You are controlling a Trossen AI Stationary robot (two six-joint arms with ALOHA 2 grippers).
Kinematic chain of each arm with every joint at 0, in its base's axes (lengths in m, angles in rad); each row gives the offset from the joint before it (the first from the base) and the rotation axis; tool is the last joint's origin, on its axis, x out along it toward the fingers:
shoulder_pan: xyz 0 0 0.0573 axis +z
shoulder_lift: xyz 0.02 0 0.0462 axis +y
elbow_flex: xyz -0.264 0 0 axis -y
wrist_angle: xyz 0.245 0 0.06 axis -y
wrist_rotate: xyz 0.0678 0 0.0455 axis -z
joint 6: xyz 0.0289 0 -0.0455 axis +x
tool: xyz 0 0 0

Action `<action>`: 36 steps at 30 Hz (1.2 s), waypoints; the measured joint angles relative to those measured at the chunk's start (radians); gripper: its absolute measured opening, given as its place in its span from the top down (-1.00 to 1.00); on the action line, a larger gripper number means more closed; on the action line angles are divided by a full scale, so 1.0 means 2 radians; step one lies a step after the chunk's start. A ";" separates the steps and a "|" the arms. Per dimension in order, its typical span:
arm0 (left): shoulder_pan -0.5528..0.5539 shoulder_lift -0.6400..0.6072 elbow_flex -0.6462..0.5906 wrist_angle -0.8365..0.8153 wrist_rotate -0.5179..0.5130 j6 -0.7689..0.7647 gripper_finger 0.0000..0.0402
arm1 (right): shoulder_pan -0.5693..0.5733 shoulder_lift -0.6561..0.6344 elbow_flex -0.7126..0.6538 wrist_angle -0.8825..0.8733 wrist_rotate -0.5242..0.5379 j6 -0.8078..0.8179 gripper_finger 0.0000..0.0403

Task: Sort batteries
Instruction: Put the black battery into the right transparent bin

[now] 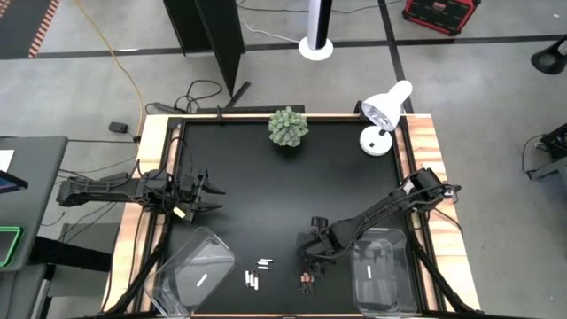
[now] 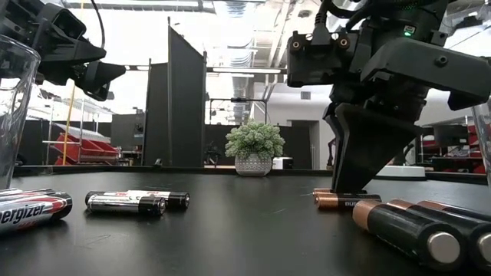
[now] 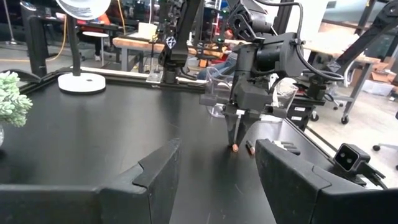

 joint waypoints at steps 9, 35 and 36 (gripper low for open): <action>0.000 0.000 0.000 0.000 0.000 0.000 0.00 | 0.000 0.000 0.000 0.001 0.000 -0.001 0.90; 0.000 0.000 0.000 0.000 0.000 -0.001 0.00 | -0.002 0.003 0.024 -0.008 0.005 -0.007 0.92; 0.000 0.000 0.000 0.000 0.000 -0.001 0.00 | -0.003 0.003 0.024 -0.008 0.005 -0.007 0.92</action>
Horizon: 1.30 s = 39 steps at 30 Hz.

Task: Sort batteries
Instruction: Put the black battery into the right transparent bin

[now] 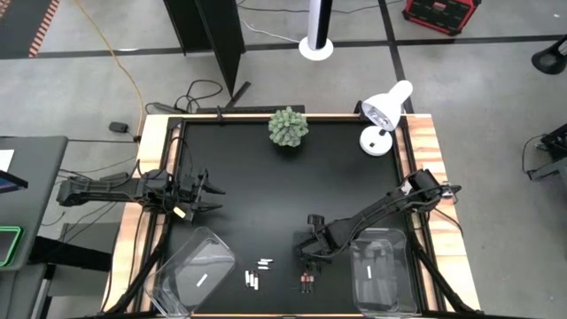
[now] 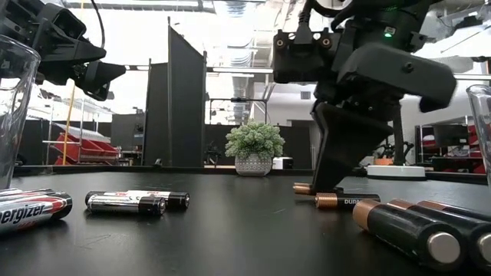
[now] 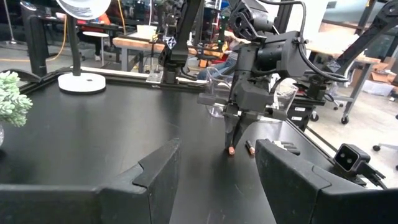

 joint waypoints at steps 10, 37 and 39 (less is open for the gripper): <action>0.000 0.000 0.000 0.000 0.000 -0.001 0.00 | 0.001 0.000 0.001 -0.002 -0.001 0.000 0.92; 0.000 0.000 0.000 0.000 -0.006 -0.001 0.00 | 0.005 -0.106 0.002 -0.111 -0.003 -0.011 0.91; 0.000 0.000 0.000 0.000 -0.007 0.000 0.00 | 0.005 -0.120 0.002 -0.124 -0.003 -0.010 0.91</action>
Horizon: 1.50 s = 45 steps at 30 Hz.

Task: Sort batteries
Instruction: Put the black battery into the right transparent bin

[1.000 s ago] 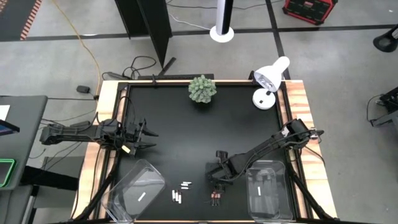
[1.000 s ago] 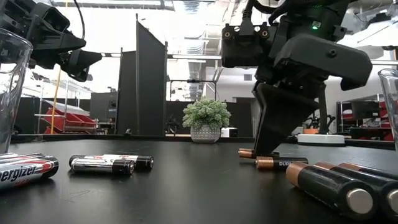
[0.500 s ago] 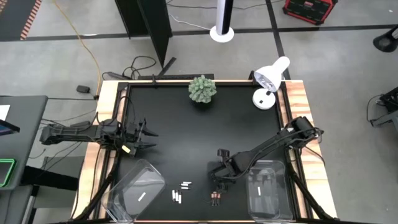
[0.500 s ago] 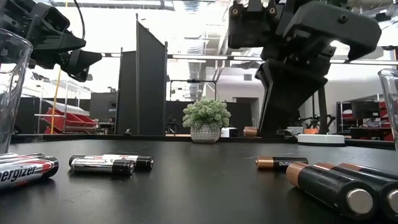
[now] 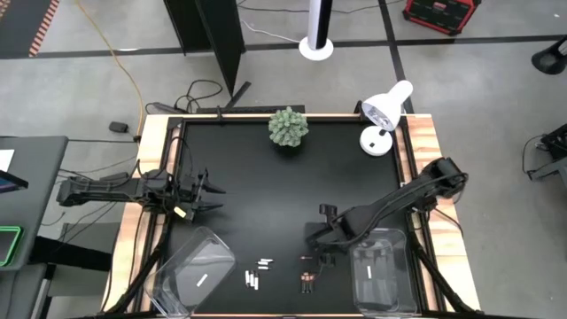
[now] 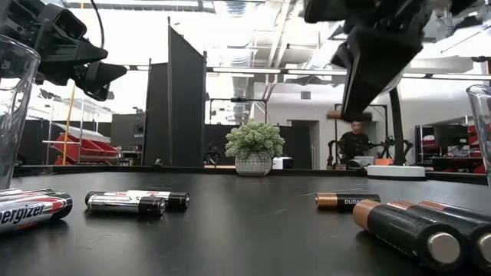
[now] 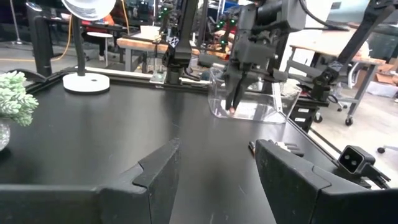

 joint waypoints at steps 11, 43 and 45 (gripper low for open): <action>0.000 0.000 0.000 0.000 0.000 0.001 0.00 | 0.031 -0.084 0.000 -0.050 0.026 0.031 0.91; 0.000 0.000 0.000 -0.001 -0.034 0.002 0.00 | 0.180 -0.179 0.000 -0.114 0.028 0.264 0.91; 0.000 0.000 0.000 -0.001 -0.034 0.002 0.00 | 0.173 -0.179 0.000 -0.097 0.026 0.262 0.91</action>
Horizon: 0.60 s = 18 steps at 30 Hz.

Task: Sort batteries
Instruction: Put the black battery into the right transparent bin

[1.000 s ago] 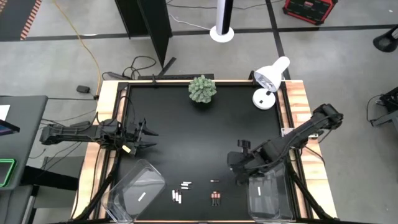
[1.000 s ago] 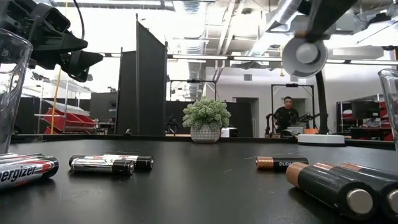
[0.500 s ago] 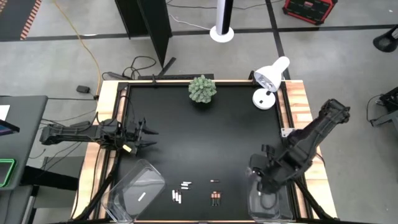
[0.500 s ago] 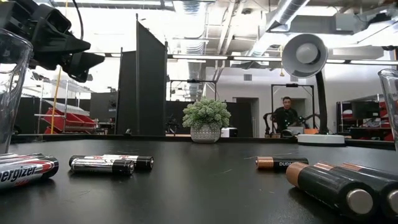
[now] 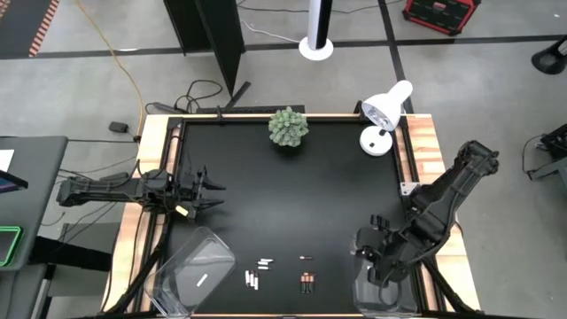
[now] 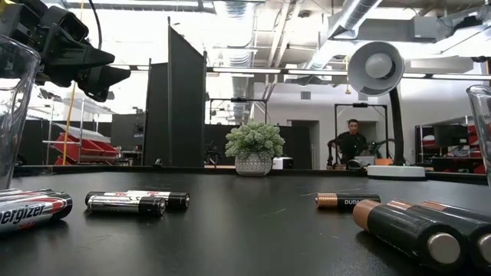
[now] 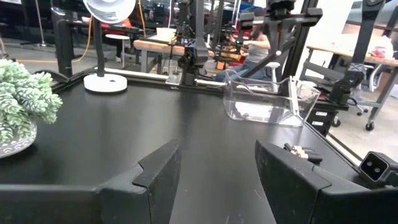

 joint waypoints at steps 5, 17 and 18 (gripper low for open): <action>0.000 0.000 0.000 0.000 0.000 -0.001 0.00 | -0.017 0.000 0.000 0.061 -0.025 -0.002 0.91; 0.000 0.000 0.000 -0.001 0.000 0.002 0.00 | -0.031 0.000 0.000 0.168 -0.054 -0.044 0.91; 0.000 0.000 0.000 -0.002 0.000 0.002 0.00 | -0.031 0.000 0.000 0.168 -0.054 -0.045 0.91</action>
